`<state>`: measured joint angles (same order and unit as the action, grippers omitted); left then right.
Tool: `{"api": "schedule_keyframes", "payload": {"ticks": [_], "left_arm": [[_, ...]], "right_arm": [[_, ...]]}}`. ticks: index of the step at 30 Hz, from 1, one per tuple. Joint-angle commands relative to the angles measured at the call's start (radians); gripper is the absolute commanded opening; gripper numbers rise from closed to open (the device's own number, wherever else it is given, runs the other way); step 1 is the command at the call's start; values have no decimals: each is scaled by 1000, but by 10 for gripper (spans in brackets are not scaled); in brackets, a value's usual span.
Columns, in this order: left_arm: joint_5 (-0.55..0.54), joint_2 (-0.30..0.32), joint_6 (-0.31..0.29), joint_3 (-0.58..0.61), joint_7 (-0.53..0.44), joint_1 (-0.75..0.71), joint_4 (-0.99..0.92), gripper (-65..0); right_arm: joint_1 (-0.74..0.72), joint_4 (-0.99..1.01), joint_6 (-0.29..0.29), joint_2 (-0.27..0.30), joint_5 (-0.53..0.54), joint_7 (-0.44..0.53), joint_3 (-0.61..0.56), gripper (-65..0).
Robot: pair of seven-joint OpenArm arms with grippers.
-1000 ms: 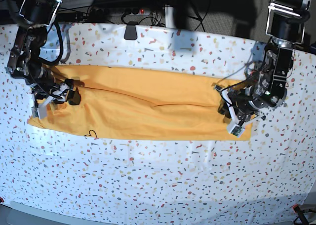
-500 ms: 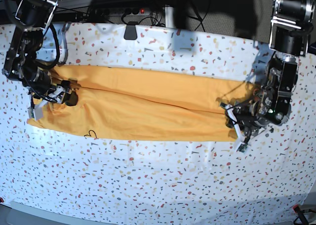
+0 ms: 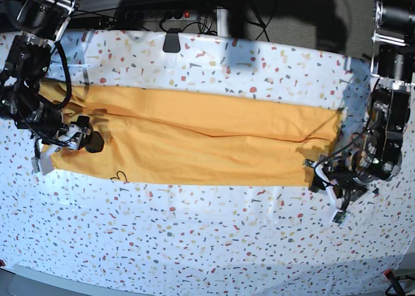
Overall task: Fold the T-shirt properly
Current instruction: 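Lay the strip flat and open both grippers, moving the left gripper aside, then grasp the strip end with the left gripper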
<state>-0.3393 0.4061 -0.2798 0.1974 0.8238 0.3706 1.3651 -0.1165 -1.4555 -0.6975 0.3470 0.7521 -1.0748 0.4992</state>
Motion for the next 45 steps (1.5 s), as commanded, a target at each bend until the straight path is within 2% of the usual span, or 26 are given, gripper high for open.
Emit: {"api": "schedule_keyframes", "payload": {"ticks": [1, 4, 8, 15, 18, 21, 23, 25, 29, 32, 34, 38, 42, 45], "left_arm": [[-28, 25, 4, -7, -11, 29, 1, -321], [-122, 68, 3, -7, -10, 29, -56, -318], [-262, 103, 2, -7, -21, 29, -155, -317], [-448, 104, -21, -27, -35, 29, -317, -317], [-557, 104, -108, -91, -11, 29, -377, -317], [-707, 104, -220, -157, 74, 29, -428, -317], [-755, 104, -262, -182, 108, 28, -462, -317], [-756, 105, -280, -195, 94, 29, -498, -317], [-637, 105, -282, -204, 0, 29, -537, -317], [-556, 104, -282, -204, -35, 29, -539, -317], [-542, 104, -283, -204, -31, 28, -539, -317], [-548, 102, -284, -204, 27, 17, -539, -317], [-676, 92, -343, -204, 135, -9, -539, -317], [-713, 73, -350, -204, 148, -22, -539, -317]], "right_arm": [[-21, -41, -1, 19, 37, 4, 5, -253], [-26, -101, -1, 31, 106, -56, 5, -253], [-25, -171, -1, 46, 219, -57, 5, -254], [3, -332, -1, 47, 248, -58, 5, -254], [51, -400, -1, 46, 247, -58, 5, -254], [98, -459, -1, 46, 248, -58, 5, -254], [118, -493, -1, 46, 248, -58, 5, -254], [131, -523, -1, 46, 248, -58, 5, -254], [155, -563, -1, 45, 248, -58, 5, -254], [176, -570, -1, 46, 248, -58, 5, -254], [185, -570, -1, 46, 252, -58, 5, -254], [186, -570, -1, 46, 255, -58, 5, -254], [186, -570, -1, 46, 255, -58, 5, -254], [186, -570, -1, 46, 255, -58, 5, -254]]}}
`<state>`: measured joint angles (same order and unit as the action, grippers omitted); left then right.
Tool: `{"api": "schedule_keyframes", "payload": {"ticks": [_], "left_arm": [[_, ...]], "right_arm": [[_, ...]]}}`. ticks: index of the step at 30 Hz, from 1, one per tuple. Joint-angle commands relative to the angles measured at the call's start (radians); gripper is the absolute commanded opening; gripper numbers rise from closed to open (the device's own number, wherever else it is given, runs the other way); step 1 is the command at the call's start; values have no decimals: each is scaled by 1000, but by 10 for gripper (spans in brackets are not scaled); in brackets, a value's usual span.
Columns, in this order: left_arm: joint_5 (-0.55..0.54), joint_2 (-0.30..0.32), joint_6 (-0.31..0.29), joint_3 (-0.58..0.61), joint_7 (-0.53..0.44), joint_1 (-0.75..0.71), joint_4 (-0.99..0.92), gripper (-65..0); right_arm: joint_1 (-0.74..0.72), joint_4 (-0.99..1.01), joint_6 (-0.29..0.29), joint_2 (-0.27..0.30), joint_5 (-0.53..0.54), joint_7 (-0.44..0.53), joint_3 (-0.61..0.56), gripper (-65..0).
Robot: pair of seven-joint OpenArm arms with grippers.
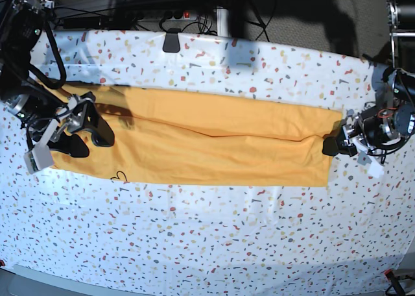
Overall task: Fold the T-shirt properly
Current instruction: 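Grasp the strip end with the left gripper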
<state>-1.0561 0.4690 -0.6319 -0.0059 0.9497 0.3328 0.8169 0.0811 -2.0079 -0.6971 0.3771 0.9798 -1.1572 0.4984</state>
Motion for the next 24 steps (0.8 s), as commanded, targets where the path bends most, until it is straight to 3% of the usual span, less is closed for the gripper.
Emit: {"api": "schedule_keyframes", "payload": {"ticks": [1, 7, 15, 17, 19, 20, 24], "left_arm": [[4, 0, 2, -1, 23, 16, 9, -317], [4, -50, 2, -1, 23, 16, 9, -317], [8, -50, 2, -1, 14, 16, 9, -333], [8, -50, 2, -1, 10, 16, 9, -428], [7, -50, 2, -1, -11, 17, 9, -623], [8, -50, 3, -1, -24, 18, 9, -650], [8, -51, 34, -1, -21, 33, 13, -650]], "right_arm": [[-11, -18, -1, 16, 27, 24, 6, -254], [-11, -18, -1, 16, 27, 24, 6, -254], [-11, -18, -1, 16, 27, 24, 6, -254], [-11, -18, -1, 16, 27, 24, 6, -254], [-11, -18, -1, 16, 27, 24, 6, -254], [-11, -18, -1, 16, 27, 24, 6, -254], [-12, -18, -1, 16, 27, 24, 6, -254]]}}
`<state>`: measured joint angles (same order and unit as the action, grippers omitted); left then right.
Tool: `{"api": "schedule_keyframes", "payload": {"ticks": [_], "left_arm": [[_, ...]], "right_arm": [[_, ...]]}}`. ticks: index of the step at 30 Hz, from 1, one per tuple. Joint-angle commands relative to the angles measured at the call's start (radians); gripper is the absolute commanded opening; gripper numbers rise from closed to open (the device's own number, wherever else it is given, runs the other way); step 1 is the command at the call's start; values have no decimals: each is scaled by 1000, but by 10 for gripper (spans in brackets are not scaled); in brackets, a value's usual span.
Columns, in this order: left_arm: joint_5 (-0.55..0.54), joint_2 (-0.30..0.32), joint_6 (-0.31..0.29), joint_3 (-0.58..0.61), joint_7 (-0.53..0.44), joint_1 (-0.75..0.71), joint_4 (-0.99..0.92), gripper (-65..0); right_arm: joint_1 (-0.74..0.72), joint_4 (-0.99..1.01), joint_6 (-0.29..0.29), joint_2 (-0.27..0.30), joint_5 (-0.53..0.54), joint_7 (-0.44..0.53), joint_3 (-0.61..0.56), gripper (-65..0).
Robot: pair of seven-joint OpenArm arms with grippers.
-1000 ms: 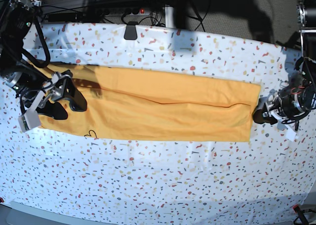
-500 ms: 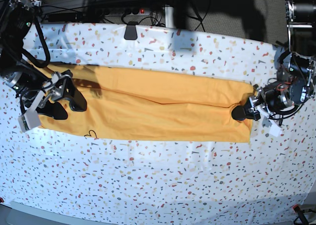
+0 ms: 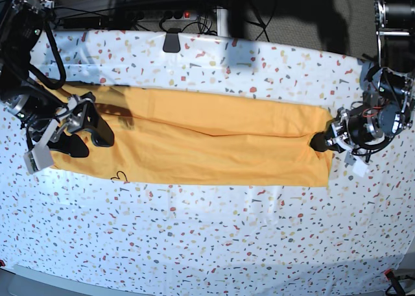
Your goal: Fold the T-shirt properly
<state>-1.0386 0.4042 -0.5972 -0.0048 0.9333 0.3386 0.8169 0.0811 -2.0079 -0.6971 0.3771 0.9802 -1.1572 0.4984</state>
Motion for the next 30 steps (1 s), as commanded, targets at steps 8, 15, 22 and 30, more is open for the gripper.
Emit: {"api": "schedule_keyframes", "payload": {"ticks": [8, 15, 22, 30], "left_arm": [[4, 5, -2, -2, 47, 29, 138, -650], [143, -99, 53, -2, 48, 26, 305, -650], [263, -295, 74, 11, 96, 27, 415, -650], [501, -453, 78, 134, 55, 10, 415, -650]], "right_arm": [[-14, -18, -1, 13, 27, 27, 6, -254], [-14, -18, -1, 13, 27, 35, 6, -254], [-14, -18, -1, 13, 27, 35, 6, -254], [-19, -18, -1, 14, 42, 33, 6, -254]]}}
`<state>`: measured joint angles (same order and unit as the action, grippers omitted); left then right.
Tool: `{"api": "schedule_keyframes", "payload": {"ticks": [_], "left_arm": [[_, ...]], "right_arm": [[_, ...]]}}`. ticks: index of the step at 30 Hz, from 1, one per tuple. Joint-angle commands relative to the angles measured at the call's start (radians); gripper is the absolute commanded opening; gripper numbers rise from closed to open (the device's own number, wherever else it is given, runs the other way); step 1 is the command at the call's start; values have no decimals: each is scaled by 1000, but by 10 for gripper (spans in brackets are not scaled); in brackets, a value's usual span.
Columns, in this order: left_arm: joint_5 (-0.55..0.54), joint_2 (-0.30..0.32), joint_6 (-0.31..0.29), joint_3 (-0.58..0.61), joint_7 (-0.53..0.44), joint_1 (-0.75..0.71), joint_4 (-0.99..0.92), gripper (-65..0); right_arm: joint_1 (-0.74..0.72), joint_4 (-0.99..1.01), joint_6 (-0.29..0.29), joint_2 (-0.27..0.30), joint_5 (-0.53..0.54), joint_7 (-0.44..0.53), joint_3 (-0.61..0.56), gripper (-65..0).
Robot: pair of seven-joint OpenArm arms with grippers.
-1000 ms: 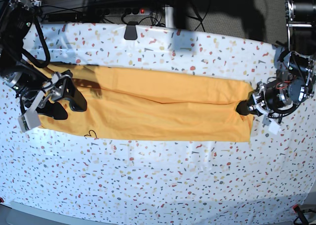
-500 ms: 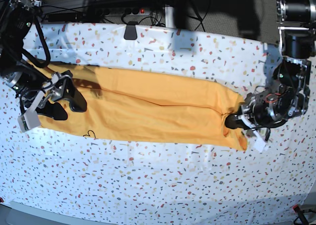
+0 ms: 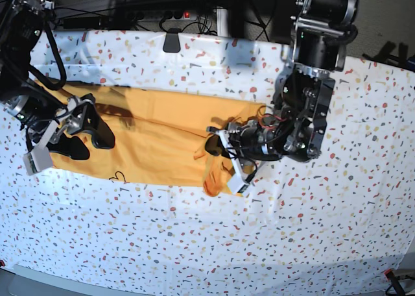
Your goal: Fold the T-shirt properly
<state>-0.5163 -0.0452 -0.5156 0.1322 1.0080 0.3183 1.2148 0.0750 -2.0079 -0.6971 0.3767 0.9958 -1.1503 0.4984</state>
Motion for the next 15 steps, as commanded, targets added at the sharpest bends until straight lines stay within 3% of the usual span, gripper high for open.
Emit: {"api": "schedule_keyframes", "payload": {"ticks": [1, 8, 15], "left_arm": [[-10, -10, 2, 13, -27, 28, 18, -650], [44, -13, 103, 116, -80, 28, 18, -650], [-4, -19, 130, 185, -97, 28, 18, -650]], "right_arm": [[-13, -18, -1, 14, 30, 24, 6, -254], [-13, -18, -1, 14, 30, 20, 6, -254], [-13, -18, -1, 14, 30, 21, 6, -254]]}}
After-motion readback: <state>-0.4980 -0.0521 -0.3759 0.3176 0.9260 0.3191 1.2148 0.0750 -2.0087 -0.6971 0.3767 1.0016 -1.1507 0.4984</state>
